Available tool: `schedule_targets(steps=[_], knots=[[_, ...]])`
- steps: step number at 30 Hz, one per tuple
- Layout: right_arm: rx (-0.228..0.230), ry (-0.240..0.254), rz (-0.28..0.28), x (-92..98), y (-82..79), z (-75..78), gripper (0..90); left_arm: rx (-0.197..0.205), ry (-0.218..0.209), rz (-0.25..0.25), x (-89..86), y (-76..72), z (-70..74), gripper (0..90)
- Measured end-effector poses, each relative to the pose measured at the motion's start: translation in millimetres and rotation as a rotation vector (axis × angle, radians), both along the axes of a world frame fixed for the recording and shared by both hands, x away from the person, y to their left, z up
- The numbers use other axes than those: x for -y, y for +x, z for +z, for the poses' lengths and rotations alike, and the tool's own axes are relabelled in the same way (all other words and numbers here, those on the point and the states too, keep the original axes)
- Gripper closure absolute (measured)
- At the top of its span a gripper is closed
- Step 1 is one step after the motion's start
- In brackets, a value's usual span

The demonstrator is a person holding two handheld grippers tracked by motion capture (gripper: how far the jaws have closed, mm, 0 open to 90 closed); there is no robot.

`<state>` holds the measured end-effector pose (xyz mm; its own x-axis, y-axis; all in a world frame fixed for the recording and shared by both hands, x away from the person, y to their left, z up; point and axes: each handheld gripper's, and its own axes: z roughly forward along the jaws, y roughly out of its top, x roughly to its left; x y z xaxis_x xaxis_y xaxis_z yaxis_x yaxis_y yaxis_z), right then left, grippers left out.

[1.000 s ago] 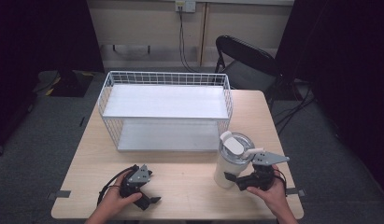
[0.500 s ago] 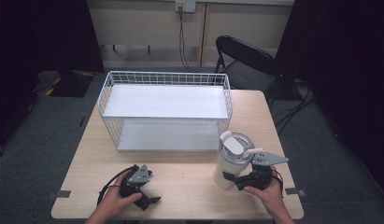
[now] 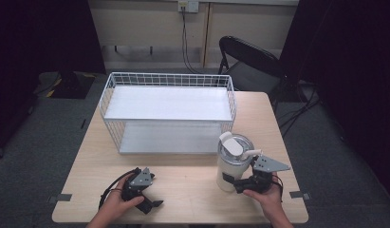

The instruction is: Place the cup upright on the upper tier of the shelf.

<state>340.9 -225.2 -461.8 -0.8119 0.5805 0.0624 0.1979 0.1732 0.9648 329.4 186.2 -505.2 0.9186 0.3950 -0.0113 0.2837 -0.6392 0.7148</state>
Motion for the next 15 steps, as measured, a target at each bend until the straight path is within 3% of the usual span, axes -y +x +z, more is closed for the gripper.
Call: schedule_targets(steps=[7,12,15], knots=[[0.027,-0.010,0.001,1.9,-1.9,0.4,9.3,0.000,0.000,0.000,0.0,0.0,0.0,0.0],[0.008,0.036,-0.001,4.3,-2.0,0.9,9.4,0.000,0.001,0.000,0.0,0.0,0.1,0.0],[0.016,0.035,-0.006,5.8,-1.6,4.6,9.4,0.000,0.000,0.000,0.0,0.0,0.0,0.0]])
